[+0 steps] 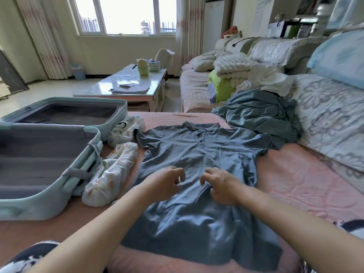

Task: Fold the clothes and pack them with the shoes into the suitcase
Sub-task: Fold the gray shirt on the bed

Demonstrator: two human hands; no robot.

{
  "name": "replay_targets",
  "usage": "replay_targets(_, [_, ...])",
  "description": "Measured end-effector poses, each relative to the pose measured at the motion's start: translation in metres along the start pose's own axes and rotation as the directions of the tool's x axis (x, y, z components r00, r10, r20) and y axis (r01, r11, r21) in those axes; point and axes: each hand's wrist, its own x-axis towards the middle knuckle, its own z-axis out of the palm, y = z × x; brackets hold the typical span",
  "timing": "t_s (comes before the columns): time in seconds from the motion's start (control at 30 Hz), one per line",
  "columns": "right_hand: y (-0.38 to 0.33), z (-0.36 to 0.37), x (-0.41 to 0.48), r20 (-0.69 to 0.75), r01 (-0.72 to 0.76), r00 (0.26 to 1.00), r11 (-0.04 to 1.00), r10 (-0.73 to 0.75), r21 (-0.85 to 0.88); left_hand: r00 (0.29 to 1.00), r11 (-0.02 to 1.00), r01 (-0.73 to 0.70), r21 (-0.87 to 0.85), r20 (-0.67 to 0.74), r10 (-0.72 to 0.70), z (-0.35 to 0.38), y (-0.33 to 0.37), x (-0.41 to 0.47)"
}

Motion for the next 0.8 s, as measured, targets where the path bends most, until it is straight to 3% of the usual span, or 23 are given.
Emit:
replay_targets(0.1, [0.035, -0.009, -0.038, -0.009, -0.025, 1.0, 1.0, 0.025, -0.01, 0.98, 0.979, -0.148, -0.138, 0.113, 0.164, 0.018, 0.042, 0.007])
replay_targets(0.17, [0.055, -0.012, -0.065, 0.085, -0.053, 0.995, 0.995, 0.06, -0.085, 0.947, 0.963, -0.236, -0.129, 0.193, 0.258, 0.035, 0.065, 0.009])
replay_targets(0.27, [0.076, -0.008, -0.1, 0.221, -0.025, 0.974, 0.991, 0.054, -0.132, 0.874, 0.935, -0.345, 0.08, 0.39, 0.289, 0.063, 0.086, 0.01])
replay_targets(0.33, [0.082, -0.002, -0.111, 0.218, 0.025, 0.976, 0.986, 0.011, -0.162, 0.855, 0.877, -0.428, 0.219, 0.414, 0.314, 0.074, 0.091, 0.013])
replay_targets(0.4, [0.083, 0.0, -0.112, 0.153, 0.077, 0.987, 0.989, -0.057, -0.123, 0.853, 0.861, -0.45, 0.238, 0.401, 0.335, 0.077, 0.092, 0.018])
replay_targets(0.5, [0.085, 0.0, -0.11, 0.021, 0.08, 0.996, 0.996, -0.081, 0.044, 0.86, 0.906, -0.409, 0.112, 0.38, 0.341, 0.071, 0.094, 0.021])
replay_targets(0.57, [0.087, -0.004, -0.107, 0.028, 0.03, 0.999, 0.994, -0.034, 0.104, 0.882, 0.926, -0.374, 0.054, 0.33, 0.337, 0.067, 0.094, 0.02])
replay_targets(0.7, [0.101, -0.024, -0.089, 0.001, -0.229, 0.966, 0.85, 0.259, 0.475, 0.961, 0.963, -0.213, 0.162, 0.21, 0.177, 0.042, 0.081, 0.033])
replay_targets(0.8, [0.117, -0.039, -0.071, -0.099, -0.308, 0.882, 0.723, 0.461, 0.618, 0.999, 0.986, -0.019, 0.165, -0.042, 0.026, 0.019, 0.06, 0.057])
